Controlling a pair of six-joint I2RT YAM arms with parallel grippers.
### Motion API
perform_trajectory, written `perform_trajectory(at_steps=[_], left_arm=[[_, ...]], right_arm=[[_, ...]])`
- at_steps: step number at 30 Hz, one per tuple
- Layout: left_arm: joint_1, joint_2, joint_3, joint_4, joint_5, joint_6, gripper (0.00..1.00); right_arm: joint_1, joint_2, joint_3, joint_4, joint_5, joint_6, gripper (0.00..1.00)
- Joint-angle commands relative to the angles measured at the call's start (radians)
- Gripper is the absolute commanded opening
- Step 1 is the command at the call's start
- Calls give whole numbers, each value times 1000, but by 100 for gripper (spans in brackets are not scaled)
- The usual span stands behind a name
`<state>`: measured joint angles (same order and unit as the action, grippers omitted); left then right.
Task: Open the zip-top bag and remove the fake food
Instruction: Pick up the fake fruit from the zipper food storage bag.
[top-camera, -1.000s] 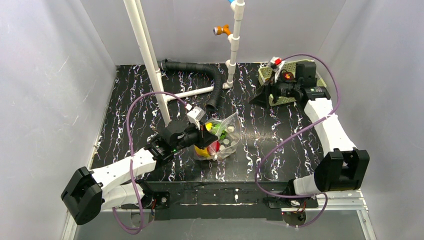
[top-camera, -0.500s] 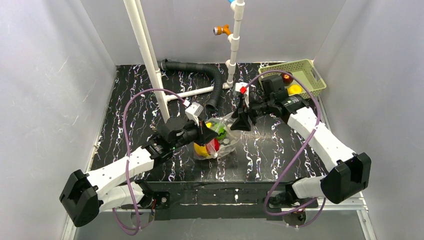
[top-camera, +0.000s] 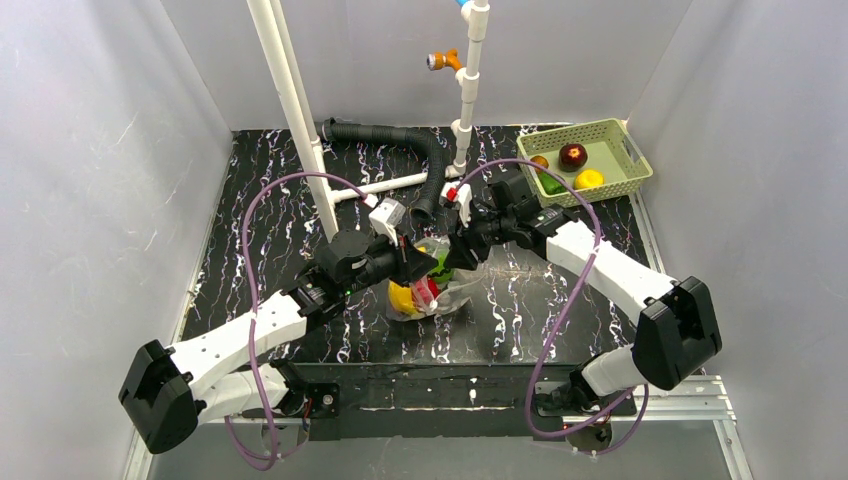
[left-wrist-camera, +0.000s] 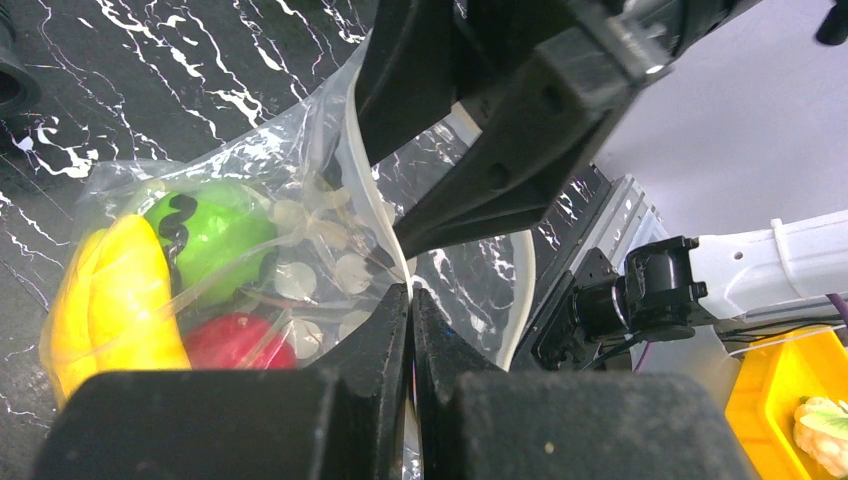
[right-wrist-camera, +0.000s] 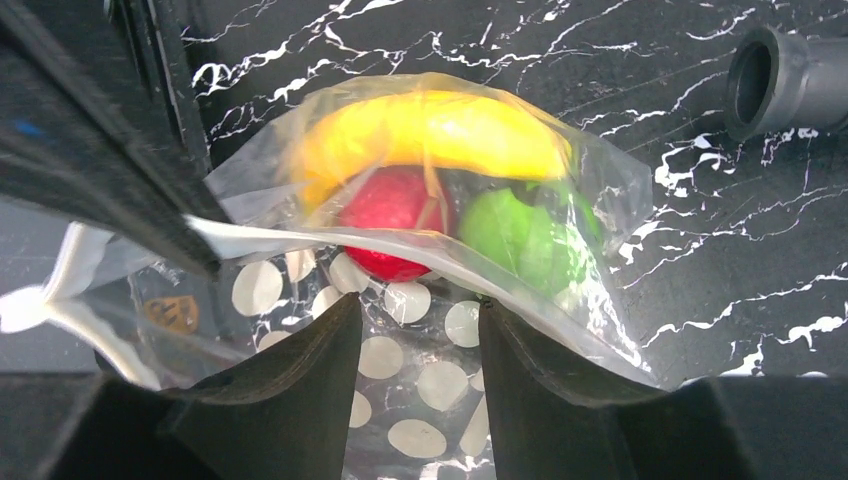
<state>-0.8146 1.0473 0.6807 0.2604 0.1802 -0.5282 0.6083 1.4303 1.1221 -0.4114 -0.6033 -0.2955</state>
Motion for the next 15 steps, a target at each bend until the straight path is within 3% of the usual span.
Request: perform_trajectory(at_steps=[1, 13, 15], left_arm=[[-5, -11, 46, 28, -16, -8, 0], [-5, 58, 63, 89, -36, -35, 0], [-5, 62, 66, 93, -29, -35, 6]], right_arm=[[11, -6, -61, 144, 18, 81, 53], [17, 12, -196, 308, -119, 65, 55], [19, 31, -208, 336, -112, 77, 55]])
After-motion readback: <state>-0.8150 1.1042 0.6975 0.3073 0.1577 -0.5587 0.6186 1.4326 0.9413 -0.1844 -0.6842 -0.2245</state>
